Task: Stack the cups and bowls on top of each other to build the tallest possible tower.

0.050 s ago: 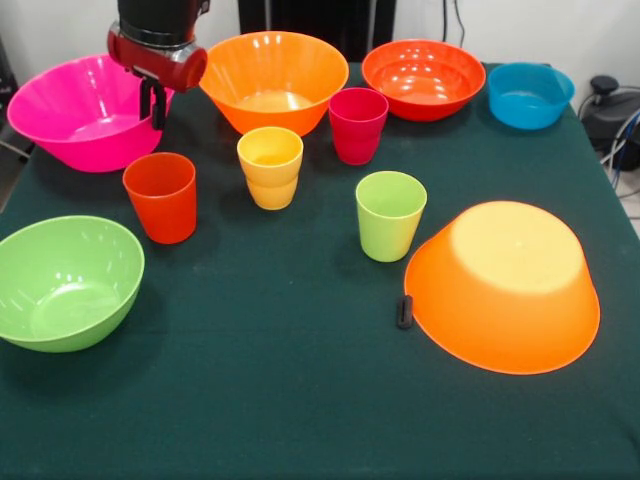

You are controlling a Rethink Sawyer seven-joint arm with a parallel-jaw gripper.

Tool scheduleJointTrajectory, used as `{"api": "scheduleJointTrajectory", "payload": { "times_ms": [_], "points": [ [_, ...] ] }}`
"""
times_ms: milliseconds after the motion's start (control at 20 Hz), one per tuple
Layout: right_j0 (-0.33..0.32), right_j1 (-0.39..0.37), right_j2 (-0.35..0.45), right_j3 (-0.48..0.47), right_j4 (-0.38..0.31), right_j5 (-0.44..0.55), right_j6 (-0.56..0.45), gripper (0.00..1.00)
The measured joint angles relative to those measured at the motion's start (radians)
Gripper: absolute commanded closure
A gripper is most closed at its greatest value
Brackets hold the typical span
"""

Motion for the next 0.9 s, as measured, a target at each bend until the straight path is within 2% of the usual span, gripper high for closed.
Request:
{"api": "scheduleJointTrajectory", "payload": {
  "times_ms": [300, 900],
  "points": [
    [0.000, -0.010, 0.000, 0.002, -0.009, 0.000, 0.000, 1.00],
    [0.002, -0.156, 0.006, 0.070, -0.009, 0.032, 0.000, 1.00]
  ]
}}
